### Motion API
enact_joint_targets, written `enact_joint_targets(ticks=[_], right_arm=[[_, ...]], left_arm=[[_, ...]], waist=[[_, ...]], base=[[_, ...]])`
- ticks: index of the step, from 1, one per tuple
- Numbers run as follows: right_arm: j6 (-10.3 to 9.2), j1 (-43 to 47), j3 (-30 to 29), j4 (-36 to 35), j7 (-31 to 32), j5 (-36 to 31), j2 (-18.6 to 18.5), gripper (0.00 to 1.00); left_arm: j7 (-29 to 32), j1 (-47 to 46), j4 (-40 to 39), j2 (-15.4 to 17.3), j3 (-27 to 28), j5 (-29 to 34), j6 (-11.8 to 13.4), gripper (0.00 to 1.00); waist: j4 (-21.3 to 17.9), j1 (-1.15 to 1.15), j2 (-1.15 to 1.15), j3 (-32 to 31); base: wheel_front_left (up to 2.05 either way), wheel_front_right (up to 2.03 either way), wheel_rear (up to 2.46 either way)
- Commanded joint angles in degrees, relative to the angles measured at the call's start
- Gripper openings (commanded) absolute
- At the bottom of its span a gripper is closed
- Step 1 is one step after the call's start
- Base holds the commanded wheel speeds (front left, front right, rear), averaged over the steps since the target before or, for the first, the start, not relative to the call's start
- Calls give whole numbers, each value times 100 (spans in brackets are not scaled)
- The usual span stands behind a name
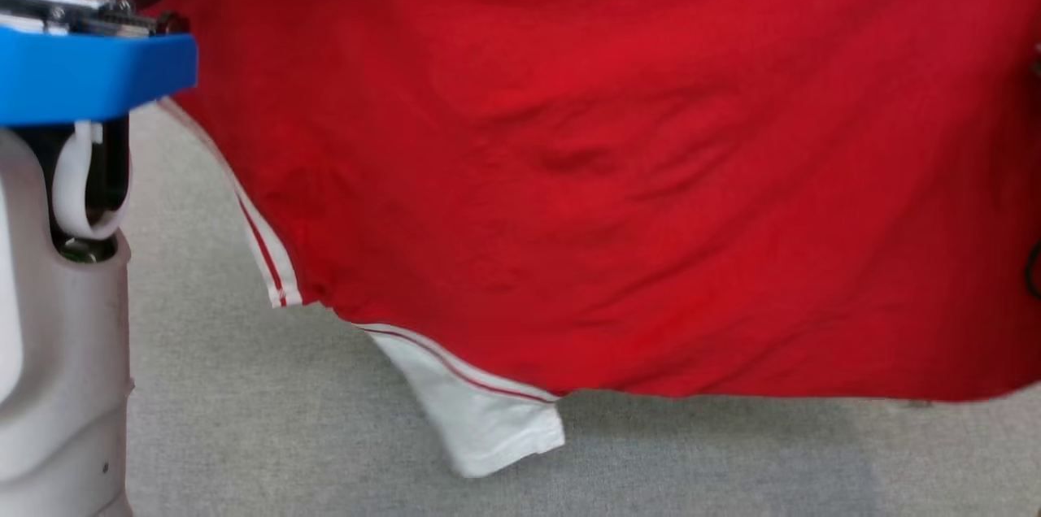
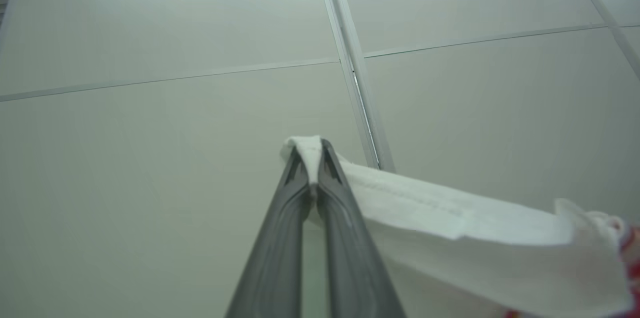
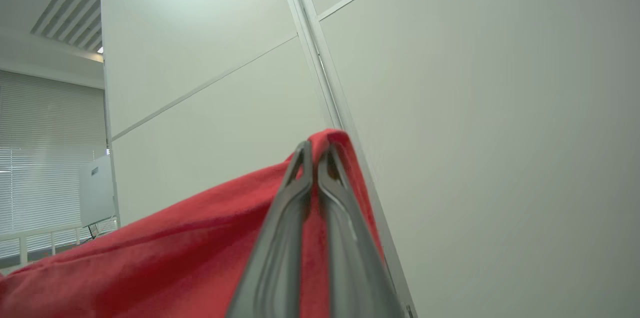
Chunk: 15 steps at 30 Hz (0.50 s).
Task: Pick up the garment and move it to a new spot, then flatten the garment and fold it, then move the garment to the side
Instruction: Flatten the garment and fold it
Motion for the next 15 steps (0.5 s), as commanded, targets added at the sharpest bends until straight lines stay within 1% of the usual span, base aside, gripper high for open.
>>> enact_joint_targets(ticks=[1,4,6,7,8,11,13,15], right_arm=[[0,-124,-11,83,5,-52,-8,0],[0,-491,151,444,-68,-316,-127,0],[0,-787,343,782,-178,-497,-222,0],[0,-965,415,977,-254,-625,-271,0],[1,-1173,510,1149,-337,-734,-328,0],[0,-1795,539,1728,-617,-870,-322,0],[0,-2327,503,2140,-808,-979,-332,0],[0,-2435,580,2216,-839,-988,-357,0]], left_arm=[[10,-119,60,-22,19,-23,34,0],[-84,-403,378,-123,11,-102,47,0],[-178,-640,733,-83,9,-25,76,0],[-250,-804,897,-135,15,-42,97,0],[-318,-975,1087,-121,-10,39,108,0],[-656,-1494,1630,-147,1,158,197,0],[-963,-1959,1952,-225,46,233,328,0],[-1029,-2055,2015,-277,64,212,365,0]], waist=[[85,0,0,153],[95,0,0,478],[84,0,0,702],[81,0,0,810],[83,0,0,913],[68,0,0,1169],[76,0,0,1368],[88,0,0,1422]], base=[[0,0,0],[0,0,0],[0,0,0],[0,0,0],[0,0,0],[0,0,0],[0,0,0],[0,0,0]])
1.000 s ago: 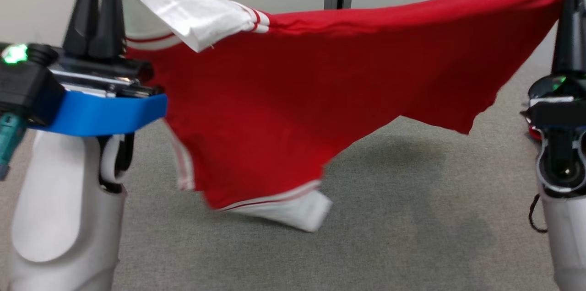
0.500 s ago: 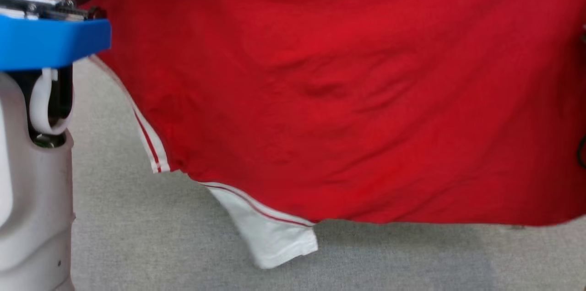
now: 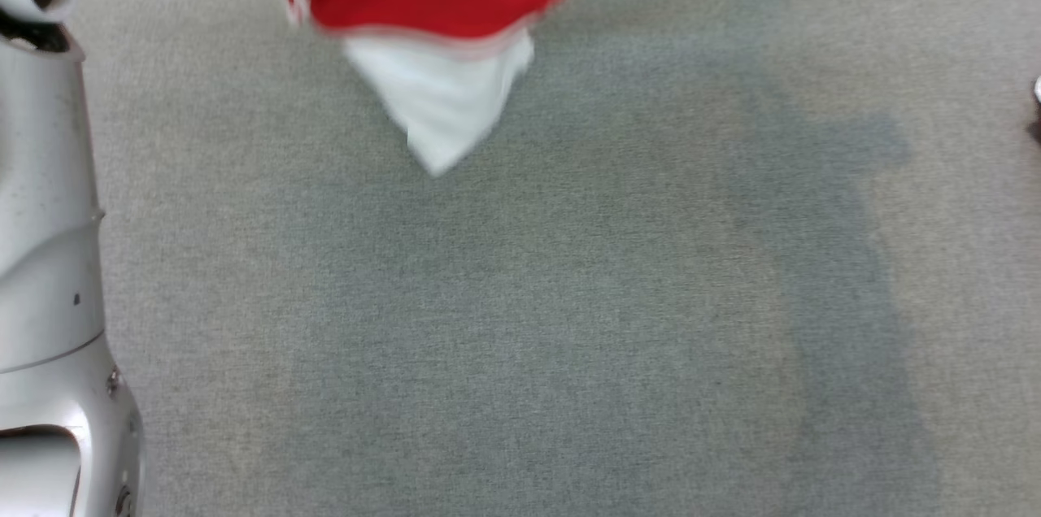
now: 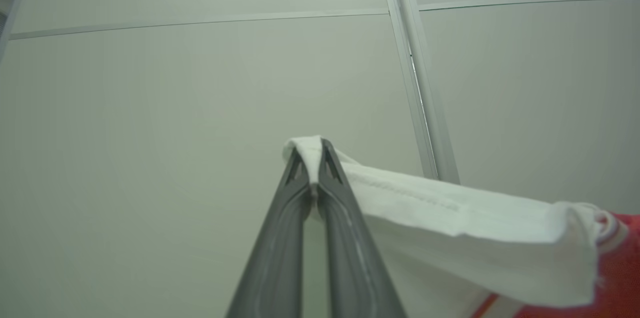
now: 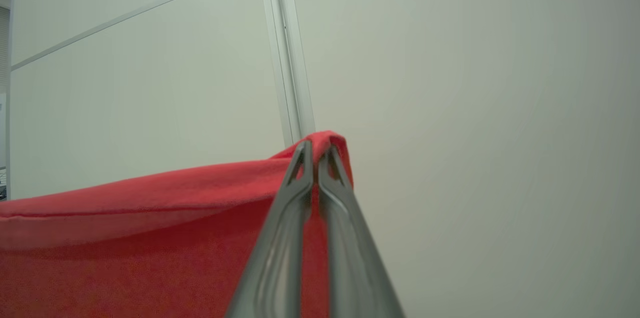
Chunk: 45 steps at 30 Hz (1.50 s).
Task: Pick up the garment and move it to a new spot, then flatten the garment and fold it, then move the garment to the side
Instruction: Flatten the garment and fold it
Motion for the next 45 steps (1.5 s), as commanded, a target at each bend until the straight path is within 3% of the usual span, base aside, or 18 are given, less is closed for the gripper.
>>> enact_joint_targets(ticks=[1,8,11,17,24,32,45], right_arm=[[0,-60,69,85,-36,37,-32,0],[0,649,269,644,-91,349,-197,0],[-1,1301,353,705,-95,503,-143,0],[-2,2833,585,788,-98,940,-54,0],[-3,4352,410,852,-99,1186,235,0],[-1,5577,355,996,-98,1160,617,0],[-1,6796,221,1120,-99,993,1025,0]], left_arm=[[-45,-48,48,-42,16,-6,37,0],[-130,904,224,-263,171,-83,116,0],[-133,1844,13,-417,425,-136,155,0],[-136,3928,-68,-843,627,-225,-25,0],[-136,5648,247,-987,394,-585,-47,0],[-136,6698,594,-990,-155,-703,44,0],[-136,7789,1063,-988,-121,-445,42,0]], waist=[[82,-2,0,101],[129,-2,0,262],[112,-2,0,259],[185,-2,0,35],[324,-2,0,-573],[438,-2,0,-1255],[530,-2,0,-1992]], base=[[0,0,0],[0,0,0],[0,0,0],[0,0,0],[0,0,0],[0,0,0],[0,0,0]])
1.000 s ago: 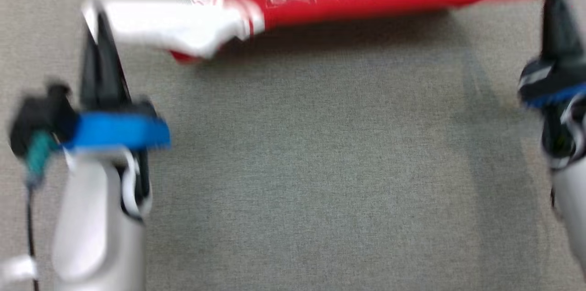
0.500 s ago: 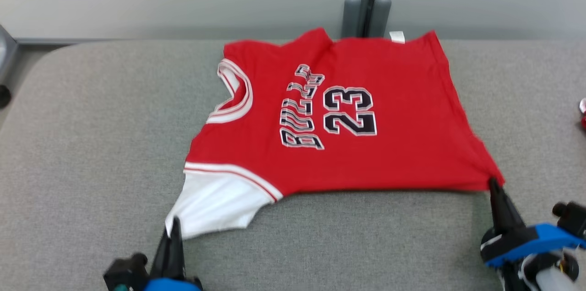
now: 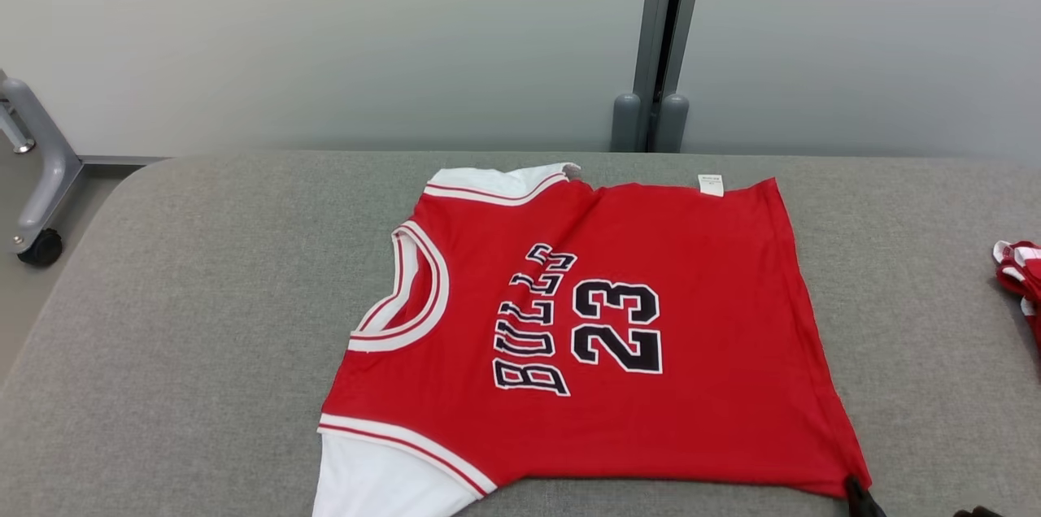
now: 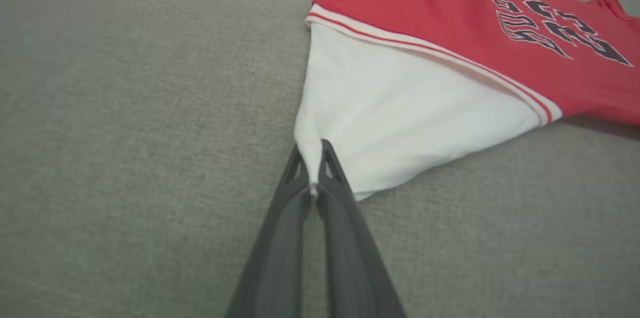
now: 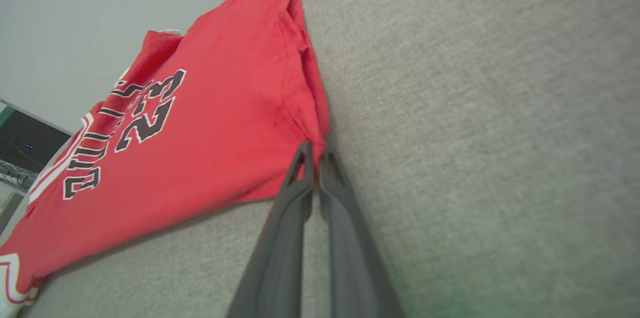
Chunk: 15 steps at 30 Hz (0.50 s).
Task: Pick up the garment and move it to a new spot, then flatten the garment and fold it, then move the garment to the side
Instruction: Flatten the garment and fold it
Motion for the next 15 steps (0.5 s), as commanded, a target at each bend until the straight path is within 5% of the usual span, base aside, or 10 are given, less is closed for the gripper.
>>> enact_joint_targets(ticks=[1,15], right_arm=[[-2,147,1,4,-28,-38,18,0],[-1,55,-100,-473,-28,101,129,0]], left_arm=[[-24,86,19,17,48,67,-7,0],[-25,-207,-1344,10,249,316,-74,0]], waist=[[-31,2,0,-68],[-28,2,0,-10]], base=[[0,0,0],[0,0,0]])
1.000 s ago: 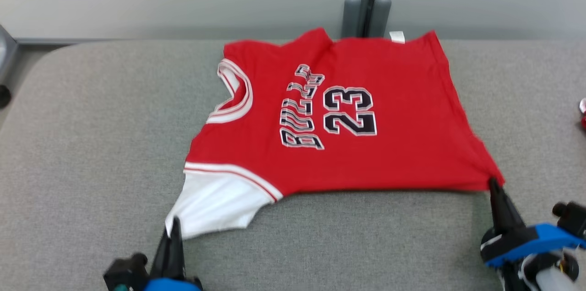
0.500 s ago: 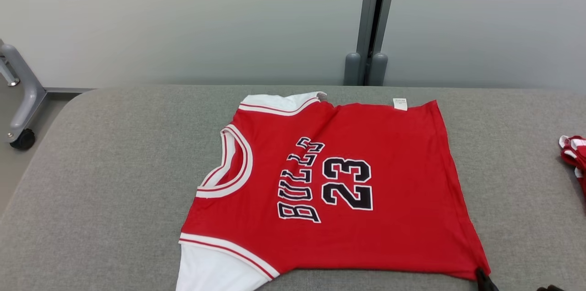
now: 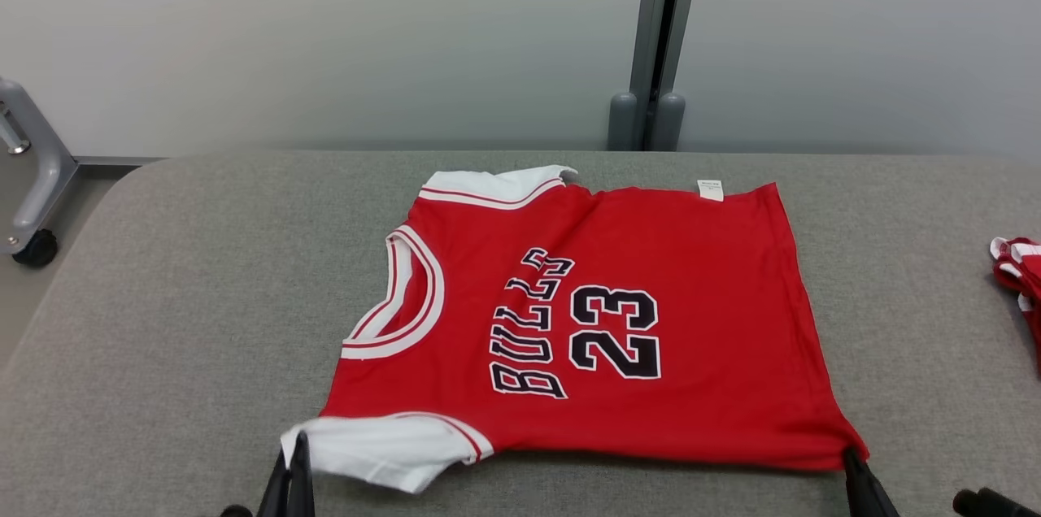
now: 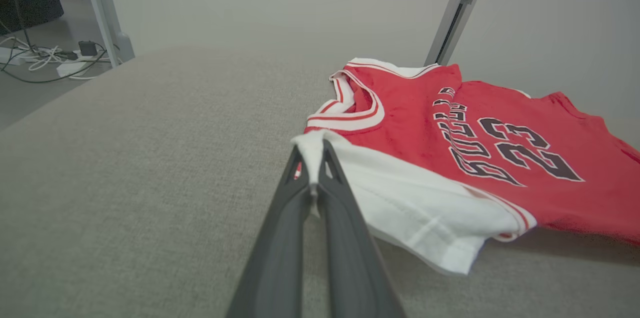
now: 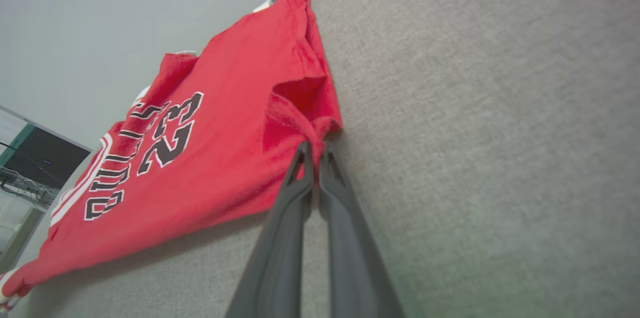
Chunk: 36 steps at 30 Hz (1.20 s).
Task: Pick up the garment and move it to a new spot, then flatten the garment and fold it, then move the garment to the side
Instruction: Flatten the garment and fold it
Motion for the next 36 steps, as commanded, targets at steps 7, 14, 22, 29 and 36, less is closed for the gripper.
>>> enact_joint_targets(ticks=[7,14,22,29,36], right_arm=[[-1,-705,-25,-347,-23,174,-59,0],[-1,-1552,222,-144,-23,314,-158,0],[-1,-2254,469,102,-22,403,-284,0],[-1,-2603,587,335,-22,357,-326,0],[-1,-2709,284,176,-22,-394,-280,100]], left_arm=[[-23,-1066,-319,3,-116,-57,144,0],[-24,-1886,144,4,-174,-44,317,0],[-24,-2458,389,4,-185,-39,410,0],[-23,-2884,611,3,-243,-55,476,0],[-23,-3103,603,2,-165,29,647,100]], waist=[[-80,0,0,415],[-262,0,0,878],[-338,0,0,1328],[-324,0,0,1629],[-364,0,0,1755]], base=[[0,0,0],[0,0,0],[0,0,0],[0,0,0],[0,0,0]])
